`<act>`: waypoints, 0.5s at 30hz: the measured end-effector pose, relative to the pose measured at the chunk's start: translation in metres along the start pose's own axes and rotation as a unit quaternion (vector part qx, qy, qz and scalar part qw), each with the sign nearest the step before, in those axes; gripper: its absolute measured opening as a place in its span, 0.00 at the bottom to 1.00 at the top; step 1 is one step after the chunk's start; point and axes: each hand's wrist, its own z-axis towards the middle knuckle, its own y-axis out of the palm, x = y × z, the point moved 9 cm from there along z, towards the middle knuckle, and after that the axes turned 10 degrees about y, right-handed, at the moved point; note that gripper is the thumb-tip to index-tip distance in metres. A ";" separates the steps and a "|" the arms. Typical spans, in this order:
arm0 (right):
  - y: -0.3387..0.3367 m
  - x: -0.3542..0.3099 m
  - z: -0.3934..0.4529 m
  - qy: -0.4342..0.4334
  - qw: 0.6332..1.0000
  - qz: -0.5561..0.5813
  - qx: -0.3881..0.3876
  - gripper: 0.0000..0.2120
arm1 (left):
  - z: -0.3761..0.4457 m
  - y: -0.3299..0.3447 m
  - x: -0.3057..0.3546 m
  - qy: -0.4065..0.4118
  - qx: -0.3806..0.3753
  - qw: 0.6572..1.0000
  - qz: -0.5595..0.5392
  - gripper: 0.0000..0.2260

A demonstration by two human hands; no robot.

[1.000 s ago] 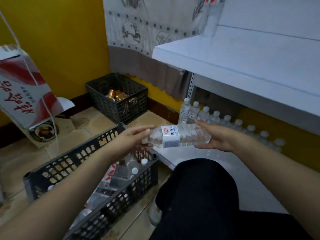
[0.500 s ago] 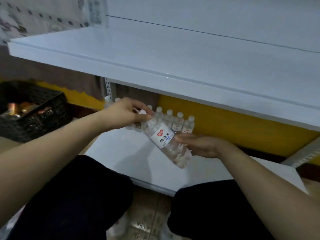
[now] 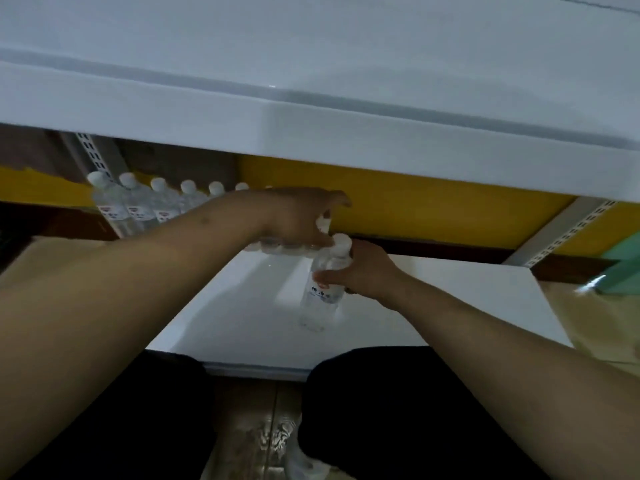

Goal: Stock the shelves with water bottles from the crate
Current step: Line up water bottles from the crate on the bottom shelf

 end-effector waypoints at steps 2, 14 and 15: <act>-0.012 0.026 0.017 0.069 0.997 0.020 0.020 0.21 | 0.021 0.005 -0.031 -0.050 0.024 0.998 -0.003 0.26; -0.067 0.023 0.145 0.097 0.974 -0.170 0.113 0.34 | 0.011 0.067 -0.113 -0.136 0.003 0.990 -0.028 0.27; -0.064 0.023 0.154 0.096 0.974 -0.174 0.112 0.35 | 0.011 0.065 -0.114 -0.141 0.007 0.989 -0.035 0.27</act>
